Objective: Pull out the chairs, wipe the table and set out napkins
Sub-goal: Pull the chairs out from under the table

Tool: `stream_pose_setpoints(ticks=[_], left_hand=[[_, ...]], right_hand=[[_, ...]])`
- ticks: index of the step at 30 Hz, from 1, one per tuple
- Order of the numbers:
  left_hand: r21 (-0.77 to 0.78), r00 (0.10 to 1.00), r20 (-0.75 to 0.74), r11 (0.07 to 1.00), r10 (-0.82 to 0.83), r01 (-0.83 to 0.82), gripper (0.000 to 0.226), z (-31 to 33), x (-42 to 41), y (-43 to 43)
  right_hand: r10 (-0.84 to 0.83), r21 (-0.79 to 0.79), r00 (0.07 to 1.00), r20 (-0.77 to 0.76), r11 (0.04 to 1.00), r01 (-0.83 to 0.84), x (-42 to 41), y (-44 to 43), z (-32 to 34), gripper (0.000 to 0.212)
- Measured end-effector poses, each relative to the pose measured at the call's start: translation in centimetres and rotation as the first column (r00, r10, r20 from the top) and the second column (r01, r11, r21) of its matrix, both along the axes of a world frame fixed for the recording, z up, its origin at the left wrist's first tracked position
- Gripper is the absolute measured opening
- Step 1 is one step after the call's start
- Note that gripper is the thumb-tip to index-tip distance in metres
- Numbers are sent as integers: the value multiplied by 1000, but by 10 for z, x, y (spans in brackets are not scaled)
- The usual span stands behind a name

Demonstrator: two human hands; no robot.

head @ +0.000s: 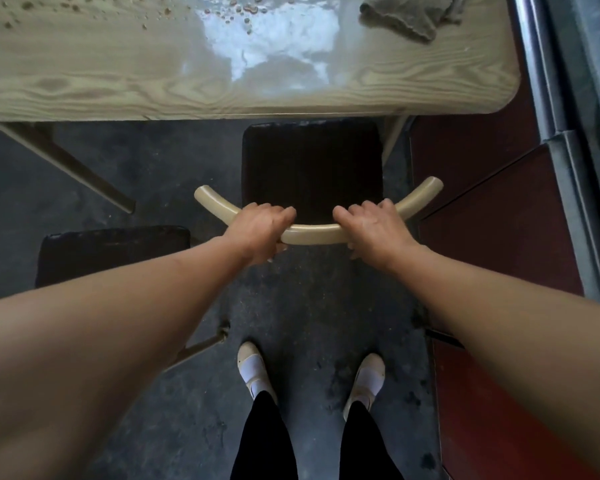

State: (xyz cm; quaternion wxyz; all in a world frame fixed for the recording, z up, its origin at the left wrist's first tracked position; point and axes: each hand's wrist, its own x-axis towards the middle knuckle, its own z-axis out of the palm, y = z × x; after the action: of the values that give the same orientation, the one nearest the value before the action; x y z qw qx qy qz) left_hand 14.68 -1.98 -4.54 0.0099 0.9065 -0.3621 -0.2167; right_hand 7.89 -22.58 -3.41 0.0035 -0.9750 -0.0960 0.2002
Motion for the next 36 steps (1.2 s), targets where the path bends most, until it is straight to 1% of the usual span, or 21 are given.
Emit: stream_pose_setpoints(ticks=[3, 5, 9, 13, 18, 21, 22, 23, 24, 25, 26, 27, 28, 29, 30, 31, 32, 33, 34, 35, 36], left_hand=[[-47, 997, 70, 999, 12, -9, 39, -8, 20, -10], [-54, 995, 97, 998, 16, -11, 39, -11, 34, -15], [-23, 995, 97, 1000, 21, -19, 43, -14, 63, -23], [-38, 997, 70, 999, 31, -28, 49, -16, 82, -25], [-66, 990, 118, 996, 73, -65, 53, -14, 79, -28], [-37, 978, 106, 983, 181, -178, 59, -8, 72, -33], [-68, 963, 64, 963, 263, -259, 63, -5, 69, -33], [-138, 932, 0, 923, 363, -359, 69, -2, 66, -33], [-242, 882, -82, 849, 464, -470, 78, 2, 62, -33], [-356, 813, -161, 735, 560, -577, 85, 6, 58, -32], [-450, 720, -216, 588, 659, -673, 91, 11, 54, -32], [-490, 592, -268, 421, 760, -763, 94, 15, 51, -32], [-458, 420, -325, 248, 847, -854, 95, 19, 50, -33], [-355, 222, -399, 73, 890, -932, 93, 21, 50, -35], [-200, 25, -509, -90, 860, -976, 85, 23, 52, -38], [-37, -146, -650, -223, 746, -974, 71, 25, 54, -42], [108, -280, -769, -314, 575, -943, 57, 27, 55, -47], [216, -371, -829, -373, 417, -902, 50, 30, 56, -51], [278, -428, -842, -416, 328, -866, 50, 31, 58, -54], [304, -460, -837, -447, 296, -841, 52, 31, 60, -56], [305, -466, -837, -462, 288, -833, 54, 31, 62, -58]], right_hand=[[-23, -31, 999, 32, 999, 24, 24, -9, -4, 60], [-43, -25, 998, 45, 999, 44, 38, -13, -7, 62], [-66, -44, 995, 68, 997, 69, 66, -18, -12, 60], [-102, -32, 993, 66, 994, 104, 85, -19, -14, 58], [-152, -15, 987, 56, 988, 153, 87, -16, -11, 57], [-245, 23, 969, 39, 969, 245, 84, -12, -4, 55], [-281, 49, 960, 9, 959, 280, 82, -11, -1, 58], [-312, 89, 950, -16, 946, 313, 80, -10, 3, 60], [-345, 145, 938, -23, 928, 344, 77, -10, 7, 60], [-391, 208, 920, 1, 900, 383, 74, -10, 10, 57], [-462, 266, 885, 53, 861, 433, 71, -9, 14, 53], [-559, 314, 821, 119, 805, 503, 69, -9, 17, 51], [-673, 361, 723, 155, 720, 593, 68, -10, 20, 52], [-787, 408, 602, 133, 597, 690, 68, -11, 23, 58], [-886, 452, 463, 32, 426, 784, 69, -14, 24, 67], [-943, 484, 302, -138, 202, 852, 70, -17, 25, 76], [-928, 496, 149, -341, -43, 867, 70, -17, 25, 80], [-843, 481, 58, -534, -247, 841, 70, -18, 24, 76], [-741, 440, 40, -670, -352, 826, 70, -17, 23, 66], [-666, 407, 51, -744, -392, 825, 70, -16, 20, 55], [-620, 392, 55, -783, -422, 818, 72, -16, 18, 47]])
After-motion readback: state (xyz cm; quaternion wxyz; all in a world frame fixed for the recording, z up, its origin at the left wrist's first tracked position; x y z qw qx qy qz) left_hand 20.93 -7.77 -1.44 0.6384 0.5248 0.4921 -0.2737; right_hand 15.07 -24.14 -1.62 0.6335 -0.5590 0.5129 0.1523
